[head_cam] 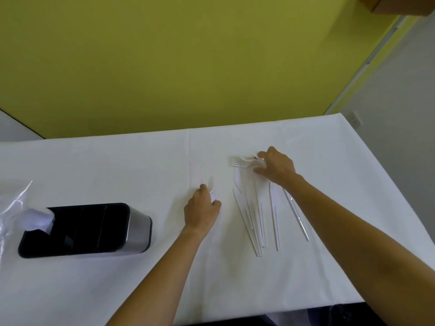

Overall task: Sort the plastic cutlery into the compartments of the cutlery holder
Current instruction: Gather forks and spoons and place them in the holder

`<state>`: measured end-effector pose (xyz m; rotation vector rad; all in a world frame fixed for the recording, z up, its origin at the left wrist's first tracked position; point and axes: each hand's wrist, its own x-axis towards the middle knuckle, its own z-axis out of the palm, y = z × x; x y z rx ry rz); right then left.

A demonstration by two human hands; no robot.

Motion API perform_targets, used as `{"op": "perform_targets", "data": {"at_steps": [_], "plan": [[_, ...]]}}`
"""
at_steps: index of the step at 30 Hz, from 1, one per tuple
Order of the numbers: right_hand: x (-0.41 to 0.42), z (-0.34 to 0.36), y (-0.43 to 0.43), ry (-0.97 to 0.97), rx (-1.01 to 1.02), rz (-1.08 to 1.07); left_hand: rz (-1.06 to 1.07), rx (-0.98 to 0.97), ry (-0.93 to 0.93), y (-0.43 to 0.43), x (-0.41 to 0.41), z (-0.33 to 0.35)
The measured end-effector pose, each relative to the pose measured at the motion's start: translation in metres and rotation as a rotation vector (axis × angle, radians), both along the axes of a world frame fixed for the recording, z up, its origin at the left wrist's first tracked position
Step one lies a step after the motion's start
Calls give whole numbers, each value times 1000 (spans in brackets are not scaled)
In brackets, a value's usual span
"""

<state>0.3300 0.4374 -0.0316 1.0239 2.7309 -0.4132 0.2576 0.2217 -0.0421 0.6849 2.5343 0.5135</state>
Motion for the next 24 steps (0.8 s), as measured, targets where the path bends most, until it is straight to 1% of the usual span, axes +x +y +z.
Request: {"op": "perform_targets", "data": {"at_steps": [3,6,8,10,13,14,15,17,18,19,21,24], "plan": [[2,-6,-2,-8,23,23,23,20,-2,-5,-2,3],[9,-4,-5,-63,16,84,62,59,-14,-8,-4,7],[18,-1,-11,-31,-11,61,100,82,-18,-7,-9,11],[30,0,-19,49,-126,-39,116,105,2,-3,-13,14],[48,-1,-37,279,-471,-243,160,212,-2,5,-15,21],[53,1,-44,364,-577,-307,182,275,-55,8,-14,25],[57,2,-52,430,-659,-355,232,351,-161,10,-15,28],[67,6,-68,529,-784,-439,340,503,-455,17,-14,36],[71,7,-75,565,-833,-461,366,559,-581,19,-14,39],[75,6,-82,591,-872,-471,359,602,-669,20,-14,42],[81,6,-93,624,-946,-493,279,618,-738,23,-11,45],[83,9,-107,632,-971,-510,153,532,-727,23,-4,47]]}}
